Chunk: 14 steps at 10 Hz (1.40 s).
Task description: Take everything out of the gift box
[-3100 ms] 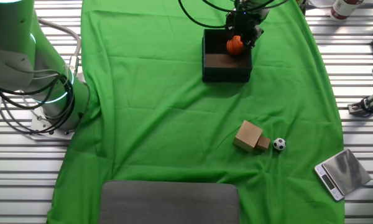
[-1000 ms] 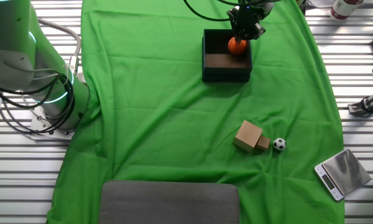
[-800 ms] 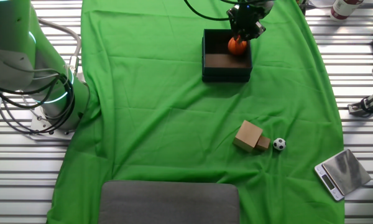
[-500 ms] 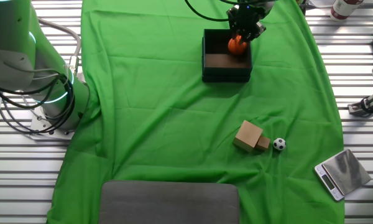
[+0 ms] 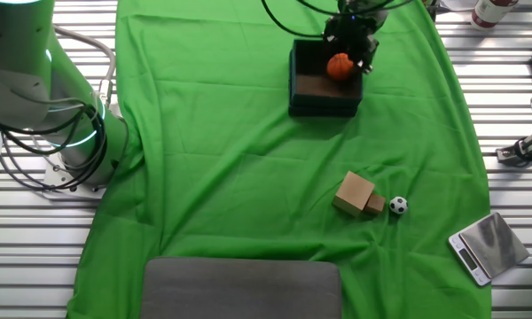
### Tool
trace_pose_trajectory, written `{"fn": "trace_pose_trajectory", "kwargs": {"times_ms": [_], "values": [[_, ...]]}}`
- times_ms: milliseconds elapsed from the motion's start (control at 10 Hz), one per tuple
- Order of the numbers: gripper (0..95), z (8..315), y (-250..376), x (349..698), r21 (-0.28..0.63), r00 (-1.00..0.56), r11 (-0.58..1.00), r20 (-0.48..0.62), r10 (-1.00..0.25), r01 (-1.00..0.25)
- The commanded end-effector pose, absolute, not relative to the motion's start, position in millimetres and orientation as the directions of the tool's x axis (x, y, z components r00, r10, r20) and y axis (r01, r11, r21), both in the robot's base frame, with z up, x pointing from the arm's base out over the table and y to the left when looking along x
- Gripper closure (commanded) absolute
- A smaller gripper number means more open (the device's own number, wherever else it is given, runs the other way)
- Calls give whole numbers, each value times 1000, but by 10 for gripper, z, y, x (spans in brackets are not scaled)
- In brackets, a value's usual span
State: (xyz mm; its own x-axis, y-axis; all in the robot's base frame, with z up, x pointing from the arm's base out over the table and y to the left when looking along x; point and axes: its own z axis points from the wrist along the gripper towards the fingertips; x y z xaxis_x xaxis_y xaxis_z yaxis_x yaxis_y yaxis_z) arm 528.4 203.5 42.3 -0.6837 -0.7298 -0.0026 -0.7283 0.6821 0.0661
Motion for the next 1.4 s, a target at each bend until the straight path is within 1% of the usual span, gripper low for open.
{"fn": "trace_pose_trajectory", "kwargs": {"times_ms": [100, 200, 400, 700, 1000, 1200, 1400], "values": [[190, 379, 1995, 5282, 54, -679, 678, -6, -734, -734], [570, 378, 1995, 5279, 56, -689, 687, -6, -725, -724], [950, 382, 1995, 5278, 54, -692, 690, -7, -722, -722], [950, 450, 1958, 5257, 51, -699, 698, -1, -715, -714], [950, 508, 1889, 5230, 68, -699, 697, -5, -716, -714], [950, 597, 1888, 5198, 77, -704, 702, 6, -710, -708], [950, 791, 1878, 5118, 88, -707, 705, 18, -707, -704]]}}
